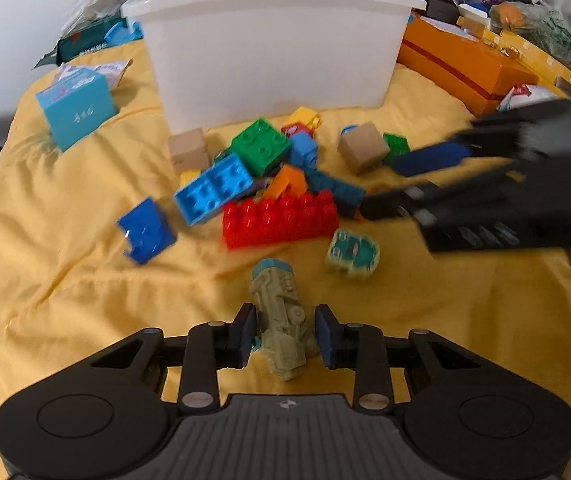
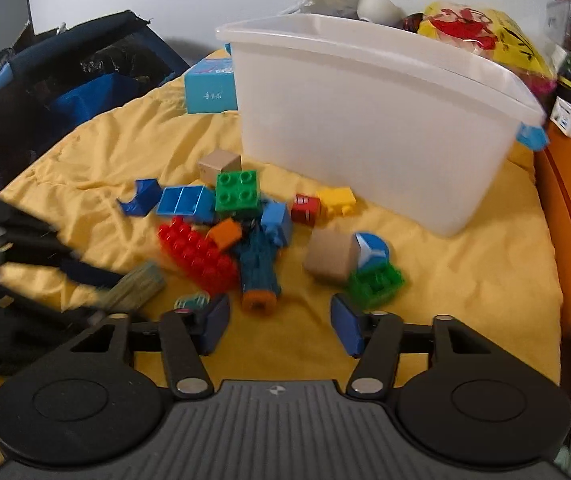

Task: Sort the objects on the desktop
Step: 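Grasp grey-green figure with left tool while right tool grasps teal toy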

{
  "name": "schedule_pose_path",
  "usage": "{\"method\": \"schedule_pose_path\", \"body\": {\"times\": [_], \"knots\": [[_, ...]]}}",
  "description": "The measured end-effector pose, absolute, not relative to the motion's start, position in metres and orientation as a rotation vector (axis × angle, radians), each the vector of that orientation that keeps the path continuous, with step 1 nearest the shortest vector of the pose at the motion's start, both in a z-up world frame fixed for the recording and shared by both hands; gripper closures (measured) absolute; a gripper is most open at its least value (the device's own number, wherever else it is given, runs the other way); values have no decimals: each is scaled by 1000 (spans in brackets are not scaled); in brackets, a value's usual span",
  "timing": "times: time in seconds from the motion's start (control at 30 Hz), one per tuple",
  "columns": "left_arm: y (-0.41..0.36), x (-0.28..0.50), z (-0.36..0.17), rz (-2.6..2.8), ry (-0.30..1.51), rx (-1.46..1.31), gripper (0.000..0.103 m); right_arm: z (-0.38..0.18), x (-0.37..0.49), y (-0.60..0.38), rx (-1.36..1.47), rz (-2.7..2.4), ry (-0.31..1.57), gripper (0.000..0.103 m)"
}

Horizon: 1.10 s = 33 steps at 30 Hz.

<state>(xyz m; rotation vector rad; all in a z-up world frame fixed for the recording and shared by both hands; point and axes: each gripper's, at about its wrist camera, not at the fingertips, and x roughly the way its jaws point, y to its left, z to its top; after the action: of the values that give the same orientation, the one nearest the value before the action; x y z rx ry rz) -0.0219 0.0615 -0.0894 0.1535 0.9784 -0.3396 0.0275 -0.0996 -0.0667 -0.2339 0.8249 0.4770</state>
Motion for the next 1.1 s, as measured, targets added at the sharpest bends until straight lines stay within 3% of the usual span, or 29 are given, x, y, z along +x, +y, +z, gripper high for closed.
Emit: {"method": "schedule_pose_path", "body": {"times": [0.2,0.3,0.8,0.9,1.1], "knots": [[66,-26,-87,-340,984,145,67,-82,42,-85,-268,506,859,59],[65,-26,-87,-345,983,153,67,-84,47,-82,-265,506,864,73],[47,-22,-92,-395,970,164,66,-75,-15,-137,-255,469,978,73],[45,-21,-92,-396,970,175,66,-74,-11,-136,-230,448,966,65],[45,-22,-92,-397,967,177,66,-79,0,-124,-244,448,952,59]]}}
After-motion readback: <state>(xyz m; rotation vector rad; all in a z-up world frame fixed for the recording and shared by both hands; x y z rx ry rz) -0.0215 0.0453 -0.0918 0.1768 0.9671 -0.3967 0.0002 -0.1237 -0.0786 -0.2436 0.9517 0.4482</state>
